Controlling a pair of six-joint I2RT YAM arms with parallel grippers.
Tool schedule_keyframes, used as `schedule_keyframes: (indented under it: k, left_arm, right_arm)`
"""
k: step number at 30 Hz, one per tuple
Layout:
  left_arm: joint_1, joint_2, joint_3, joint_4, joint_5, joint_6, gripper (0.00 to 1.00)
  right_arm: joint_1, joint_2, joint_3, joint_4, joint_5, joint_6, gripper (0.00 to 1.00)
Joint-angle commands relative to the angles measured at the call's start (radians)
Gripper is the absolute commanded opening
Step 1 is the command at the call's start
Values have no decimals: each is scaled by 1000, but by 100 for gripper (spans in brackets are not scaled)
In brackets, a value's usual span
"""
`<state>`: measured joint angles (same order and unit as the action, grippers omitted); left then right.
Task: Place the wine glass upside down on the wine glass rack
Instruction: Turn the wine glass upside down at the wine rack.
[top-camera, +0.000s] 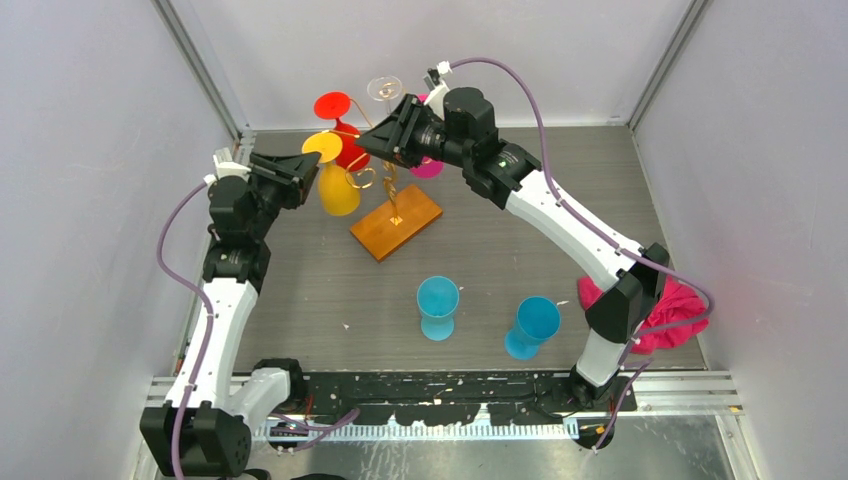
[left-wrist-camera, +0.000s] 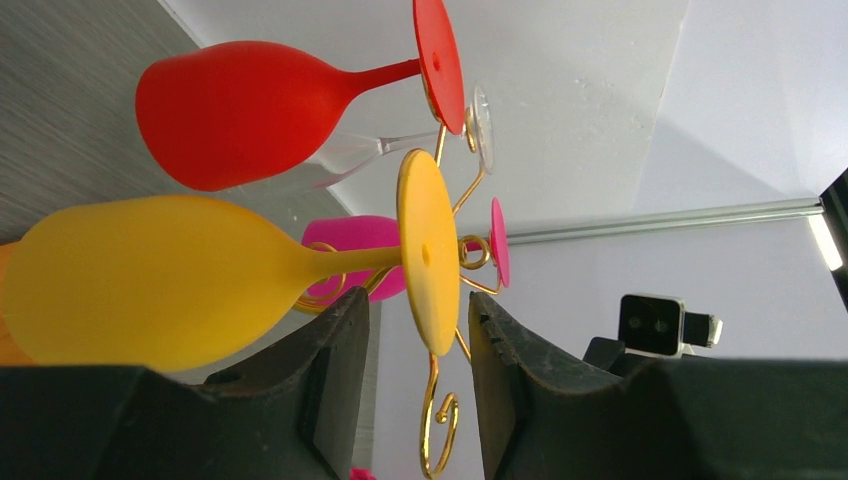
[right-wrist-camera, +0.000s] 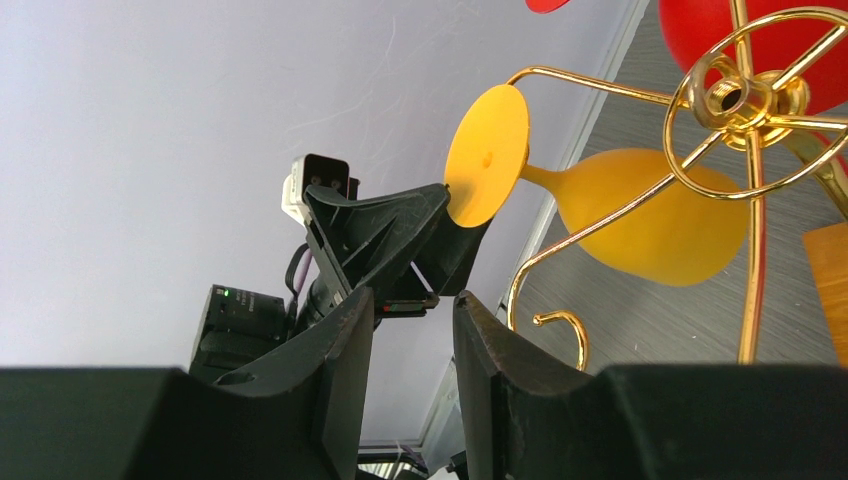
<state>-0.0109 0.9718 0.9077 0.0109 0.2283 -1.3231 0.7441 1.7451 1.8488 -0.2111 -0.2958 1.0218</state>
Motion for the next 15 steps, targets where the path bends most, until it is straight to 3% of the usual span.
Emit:
schedule_keyframes:
  k: [1,15]
  left_arm:
    - [6,-45,-8,-7,7,26,43]
    - [6,-198,-13,-186,-26,119,52]
  right_arm:
    - [-4,-66,10,23,30,-33,41]
    - [-3,-136,-4,-32,105,-95,41]
